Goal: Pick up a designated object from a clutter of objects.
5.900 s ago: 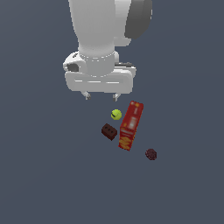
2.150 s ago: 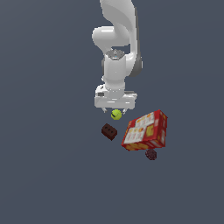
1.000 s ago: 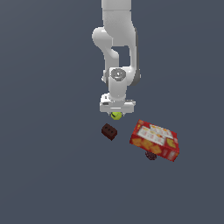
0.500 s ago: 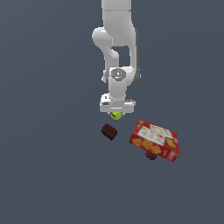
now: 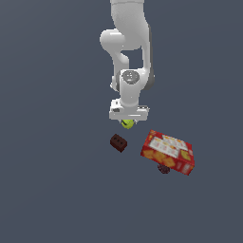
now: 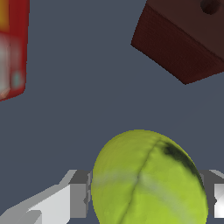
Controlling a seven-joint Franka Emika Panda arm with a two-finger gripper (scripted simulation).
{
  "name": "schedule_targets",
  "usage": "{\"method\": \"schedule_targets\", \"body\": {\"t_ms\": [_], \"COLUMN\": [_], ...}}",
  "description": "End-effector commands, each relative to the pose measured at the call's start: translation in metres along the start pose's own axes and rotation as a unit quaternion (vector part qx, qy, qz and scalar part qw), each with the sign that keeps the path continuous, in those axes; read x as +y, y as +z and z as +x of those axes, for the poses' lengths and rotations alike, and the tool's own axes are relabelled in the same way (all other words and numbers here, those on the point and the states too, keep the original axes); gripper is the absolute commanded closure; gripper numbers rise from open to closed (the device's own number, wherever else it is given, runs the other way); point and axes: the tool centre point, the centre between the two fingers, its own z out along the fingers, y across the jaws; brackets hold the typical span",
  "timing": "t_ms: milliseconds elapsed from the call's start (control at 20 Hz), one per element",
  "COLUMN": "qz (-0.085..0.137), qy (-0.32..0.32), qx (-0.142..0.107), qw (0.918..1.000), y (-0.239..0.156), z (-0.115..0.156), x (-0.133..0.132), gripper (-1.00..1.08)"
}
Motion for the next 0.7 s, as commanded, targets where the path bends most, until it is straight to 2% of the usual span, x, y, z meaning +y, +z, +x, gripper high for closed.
{"method": "schedule_targets", "body": {"t_ms": [0, 650], "qz": [0.0, -0.001], "qy": [0.0, 0.0], "qx": [0.001, 0.001], "qw": [1.0, 1.0], "y": [-0.011, -0.104], "z": [0.001, 0.008], "x": [-0.005, -0.048], "gripper": [1.08, 1.08]}}
